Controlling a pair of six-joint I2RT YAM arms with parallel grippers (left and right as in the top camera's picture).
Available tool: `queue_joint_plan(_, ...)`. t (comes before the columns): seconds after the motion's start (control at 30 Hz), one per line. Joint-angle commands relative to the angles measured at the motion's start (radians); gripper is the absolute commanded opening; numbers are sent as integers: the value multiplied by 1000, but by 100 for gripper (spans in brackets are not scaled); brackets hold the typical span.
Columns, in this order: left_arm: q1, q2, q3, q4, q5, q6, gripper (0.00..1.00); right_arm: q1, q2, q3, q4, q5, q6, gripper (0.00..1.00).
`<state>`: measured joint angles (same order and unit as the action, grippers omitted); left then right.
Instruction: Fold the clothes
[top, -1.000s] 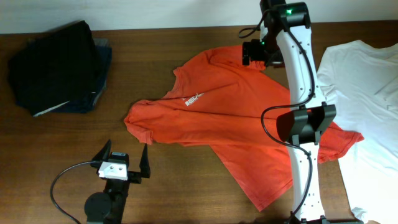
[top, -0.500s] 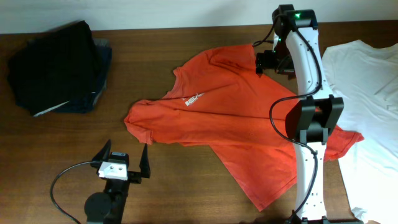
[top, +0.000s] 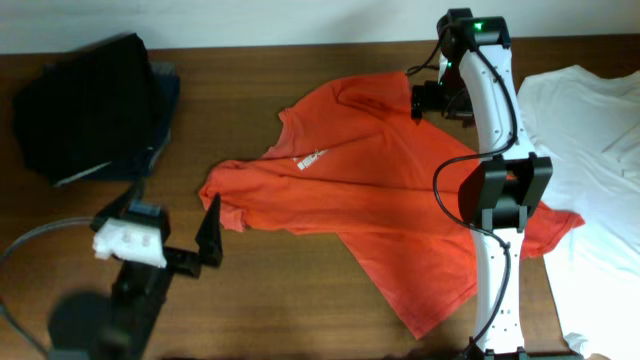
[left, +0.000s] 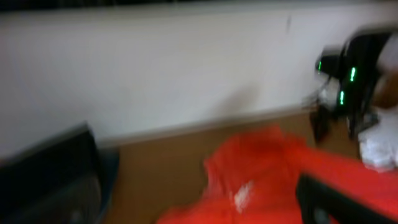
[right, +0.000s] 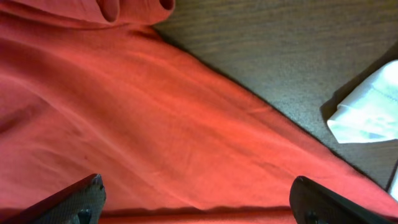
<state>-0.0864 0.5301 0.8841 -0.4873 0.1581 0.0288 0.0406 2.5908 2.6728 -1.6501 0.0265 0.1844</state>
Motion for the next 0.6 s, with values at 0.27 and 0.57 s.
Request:
queue_joint_plan(0.27,-3,973,582,-342,55,40,1,-3,-10,-3,1,15,4,98)
queue_joint_plan(0.57,-10,1510,580,-402,-51,6,1,-3,-10,-3,1,15,4,98)
